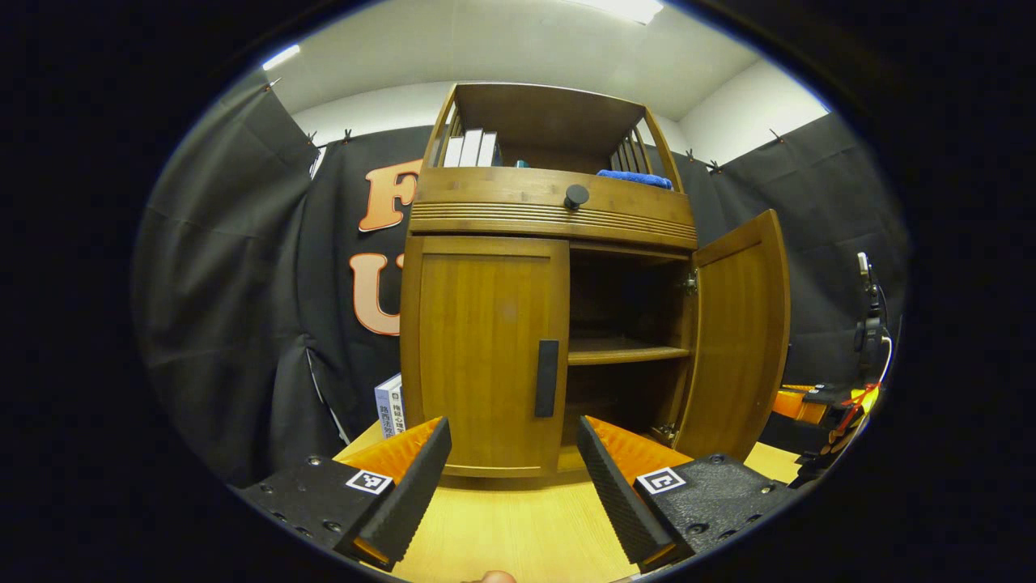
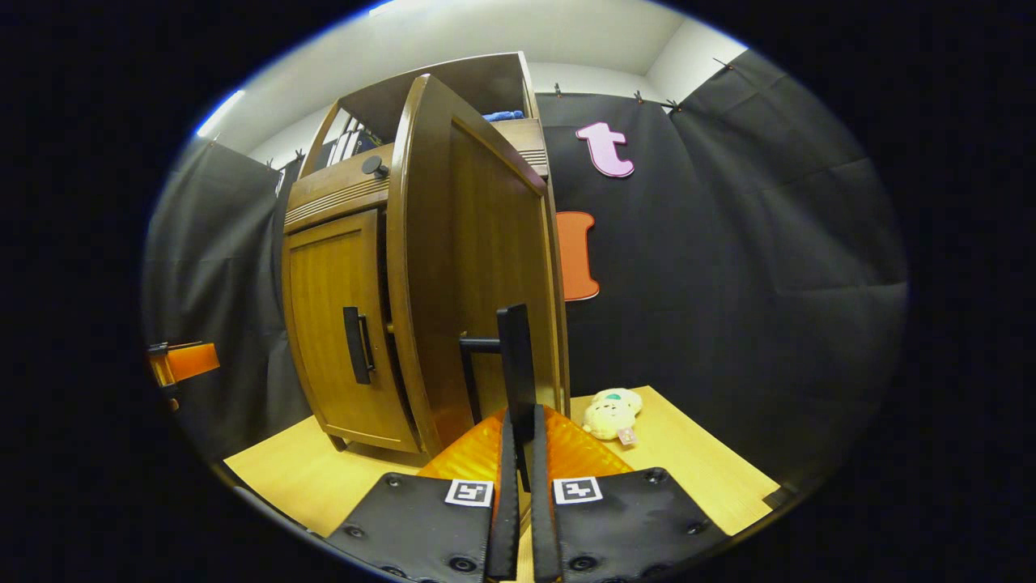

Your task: Open the right door of the double-door shoe cabinet with the right hand, and open the left door with the left hand.

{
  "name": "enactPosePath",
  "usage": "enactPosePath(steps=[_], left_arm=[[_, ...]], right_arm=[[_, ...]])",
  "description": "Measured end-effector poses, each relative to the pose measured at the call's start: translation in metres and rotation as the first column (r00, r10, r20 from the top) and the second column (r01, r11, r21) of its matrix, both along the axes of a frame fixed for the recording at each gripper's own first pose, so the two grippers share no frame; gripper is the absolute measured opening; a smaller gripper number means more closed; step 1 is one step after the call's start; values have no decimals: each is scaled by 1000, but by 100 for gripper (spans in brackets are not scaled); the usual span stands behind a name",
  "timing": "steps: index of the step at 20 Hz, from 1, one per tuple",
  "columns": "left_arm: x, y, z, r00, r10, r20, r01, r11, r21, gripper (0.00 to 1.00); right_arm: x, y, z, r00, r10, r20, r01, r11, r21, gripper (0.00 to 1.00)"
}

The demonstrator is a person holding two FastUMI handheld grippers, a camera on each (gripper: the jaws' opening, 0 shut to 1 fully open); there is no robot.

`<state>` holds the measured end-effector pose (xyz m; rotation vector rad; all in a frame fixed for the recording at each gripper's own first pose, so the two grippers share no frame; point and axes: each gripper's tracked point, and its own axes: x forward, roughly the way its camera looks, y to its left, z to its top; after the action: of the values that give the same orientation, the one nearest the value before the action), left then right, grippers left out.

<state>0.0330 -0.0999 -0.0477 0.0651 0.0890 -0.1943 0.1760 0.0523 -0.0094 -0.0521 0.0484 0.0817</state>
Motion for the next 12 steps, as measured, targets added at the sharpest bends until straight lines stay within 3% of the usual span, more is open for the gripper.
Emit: enactPosePath(steps=[12], left_arm=[[25,-38,-30,998,-12,-54,11,1000,-7,92]], right_arm=[[4,-33,8,999,-31,26,31,999,19,13]])
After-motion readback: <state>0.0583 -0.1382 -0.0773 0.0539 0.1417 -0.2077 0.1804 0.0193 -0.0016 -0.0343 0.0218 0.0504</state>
